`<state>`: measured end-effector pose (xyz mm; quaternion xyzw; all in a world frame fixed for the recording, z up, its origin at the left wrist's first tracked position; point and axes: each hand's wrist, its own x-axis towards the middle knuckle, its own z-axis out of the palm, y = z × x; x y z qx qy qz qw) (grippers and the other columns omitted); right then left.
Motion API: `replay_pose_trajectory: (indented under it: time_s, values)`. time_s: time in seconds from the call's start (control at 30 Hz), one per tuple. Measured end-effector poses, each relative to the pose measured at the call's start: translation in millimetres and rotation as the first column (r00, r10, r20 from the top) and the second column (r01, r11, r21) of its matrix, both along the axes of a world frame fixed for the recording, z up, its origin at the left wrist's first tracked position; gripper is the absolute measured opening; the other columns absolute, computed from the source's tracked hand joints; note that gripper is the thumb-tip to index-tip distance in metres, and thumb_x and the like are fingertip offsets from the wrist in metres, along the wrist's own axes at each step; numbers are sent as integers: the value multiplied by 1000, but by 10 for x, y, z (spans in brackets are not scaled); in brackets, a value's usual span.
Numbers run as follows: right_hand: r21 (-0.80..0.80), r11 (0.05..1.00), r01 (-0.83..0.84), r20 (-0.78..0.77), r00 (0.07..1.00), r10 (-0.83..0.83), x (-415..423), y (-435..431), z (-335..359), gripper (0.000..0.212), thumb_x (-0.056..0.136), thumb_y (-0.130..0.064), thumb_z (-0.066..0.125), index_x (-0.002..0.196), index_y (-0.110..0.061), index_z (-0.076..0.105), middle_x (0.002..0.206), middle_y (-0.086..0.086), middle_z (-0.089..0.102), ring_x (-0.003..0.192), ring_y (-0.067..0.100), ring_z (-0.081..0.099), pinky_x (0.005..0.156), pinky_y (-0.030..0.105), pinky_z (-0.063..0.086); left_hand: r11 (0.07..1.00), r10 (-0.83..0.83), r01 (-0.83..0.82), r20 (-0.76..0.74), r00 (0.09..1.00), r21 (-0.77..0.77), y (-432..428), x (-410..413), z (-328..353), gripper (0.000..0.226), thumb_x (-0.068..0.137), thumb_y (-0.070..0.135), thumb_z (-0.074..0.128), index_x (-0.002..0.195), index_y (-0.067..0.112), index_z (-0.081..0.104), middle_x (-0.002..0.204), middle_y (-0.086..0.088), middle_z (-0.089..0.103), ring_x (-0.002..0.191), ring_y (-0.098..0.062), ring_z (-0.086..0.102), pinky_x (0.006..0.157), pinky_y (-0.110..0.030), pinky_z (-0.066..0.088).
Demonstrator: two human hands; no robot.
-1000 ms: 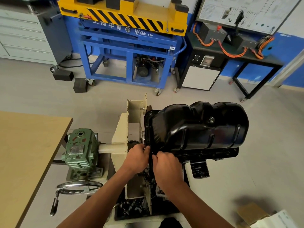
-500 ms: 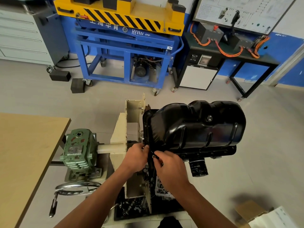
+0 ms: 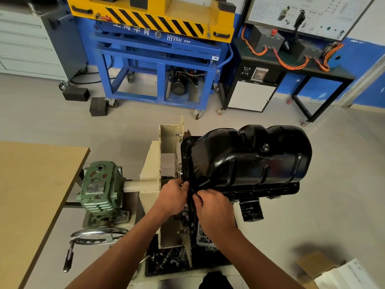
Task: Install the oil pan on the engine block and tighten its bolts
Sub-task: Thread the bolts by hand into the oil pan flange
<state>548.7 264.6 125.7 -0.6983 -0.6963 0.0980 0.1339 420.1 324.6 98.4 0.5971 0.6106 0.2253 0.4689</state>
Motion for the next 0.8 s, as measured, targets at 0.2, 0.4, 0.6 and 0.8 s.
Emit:
replay_pose_trajectory:
  time_s: [0.2,0.4,0.6,0.8]
  values:
    - [-10,1000,22,-8,1000,-22,-7,-1,16,33,105,-39,43,102,-18,68,98,-2,67,89,20,64,71,30,47,1000,-7,7,10,1000,0,-1,-2,1,34,107,31,43,89,11,63,62,1,58,51,-13,53,51,-27,39]
    - [-5,1000,30,-9,1000,-30,-41,25,6,33,104,-40,45,95,-17,67,90,-2,66,82,18,64,70,32,51,1000,4,-4,5,1000,10,-3,-2,-17,35,106,31,43,78,17,58,58,3,57,47,-11,51,48,-24,37]
    - [2,999,44,-21,999,-44,-51,40,-18,33,102,-42,48,92,-17,67,87,-3,67,80,17,64,68,32,51,1000,10,-10,1,1000,18,-3,1,-18,36,106,30,44,76,16,58,57,4,57,44,-7,51,45,-20,36]
    - [81,996,-38,-121,992,48,-5,-42,-29,20,97,-36,60,106,-21,70,83,-5,64,73,14,61,64,31,53,1000,4,-4,-15,1000,21,-4,-8,-12,35,106,31,44,76,20,57,61,4,57,52,-11,54,48,-23,37]
